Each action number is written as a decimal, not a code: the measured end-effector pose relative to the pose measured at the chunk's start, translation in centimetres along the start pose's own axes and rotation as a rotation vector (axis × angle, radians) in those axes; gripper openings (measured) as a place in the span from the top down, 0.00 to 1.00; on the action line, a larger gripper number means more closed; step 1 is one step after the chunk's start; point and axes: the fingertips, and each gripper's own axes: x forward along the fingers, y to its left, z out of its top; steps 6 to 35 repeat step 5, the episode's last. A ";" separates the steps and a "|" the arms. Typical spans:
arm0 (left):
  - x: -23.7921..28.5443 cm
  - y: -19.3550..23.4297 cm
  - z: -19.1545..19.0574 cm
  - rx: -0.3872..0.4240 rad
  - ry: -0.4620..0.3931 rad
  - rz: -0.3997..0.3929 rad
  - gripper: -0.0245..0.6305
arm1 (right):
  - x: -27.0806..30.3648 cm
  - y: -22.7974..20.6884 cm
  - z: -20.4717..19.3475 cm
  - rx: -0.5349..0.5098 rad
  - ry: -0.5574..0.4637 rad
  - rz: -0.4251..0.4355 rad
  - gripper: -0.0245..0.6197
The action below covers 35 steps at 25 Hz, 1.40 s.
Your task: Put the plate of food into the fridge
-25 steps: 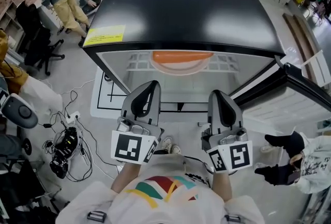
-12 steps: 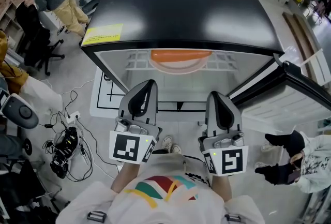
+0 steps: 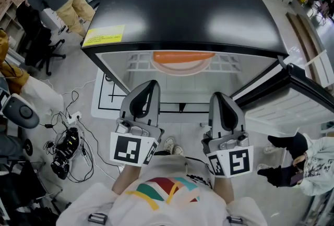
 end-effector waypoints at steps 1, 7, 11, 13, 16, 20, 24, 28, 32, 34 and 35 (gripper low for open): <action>0.0 0.0 0.0 0.000 0.000 0.000 0.96 | 0.0 0.0 0.0 0.000 -0.001 -0.001 0.96; 0.1 0.2 -0.3 -0.002 0.005 0.001 0.96 | 0.1 0.1 0.1 0.000 -0.008 0.003 0.96; 0.1 0.2 -0.3 -0.002 0.005 0.001 0.96 | 0.1 0.1 0.1 0.000 -0.008 0.003 0.96; 0.1 0.2 -0.3 -0.002 0.005 0.001 0.96 | 0.1 0.1 0.1 0.000 -0.008 0.003 0.96; 0.1 0.2 -0.3 -0.002 0.005 0.001 0.96 | 0.1 0.1 0.1 0.000 -0.008 0.003 0.96; 0.1 0.2 -0.3 -0.002 0.005 0.001 0.96 | 0.1 0.1 0.1 0.000 -0.008 0.003 0.96; 0.1 0.2 -0.3 -0.002 0.005 0.001 0.96 | 0.1 0.1 0.1 0.000 -0.008 0.003 0.96; 0.1 0.2 -0.3 -0.002 0.005 0.001 0.96 | 0.1 0.1 0.1 0.000 -0.008 0.003 0.96; 0.1 0.2 -0.3 -0.002 0.005 0.001 0.96 | 0.1 0.1 0.1 0.000 -0.008 0.003 0.96; 0.1 0.2 -0.3 -0.002 0.005 0.001 0.96 | 0.1 0.1 0.1 0.000 -0.008 0.003 0.96; 0.1 0.2 -0.3 -0.002 0.005 0.001 0.96 | 0.1 0.1 0.1 0.000 -0.008 0.003 0.96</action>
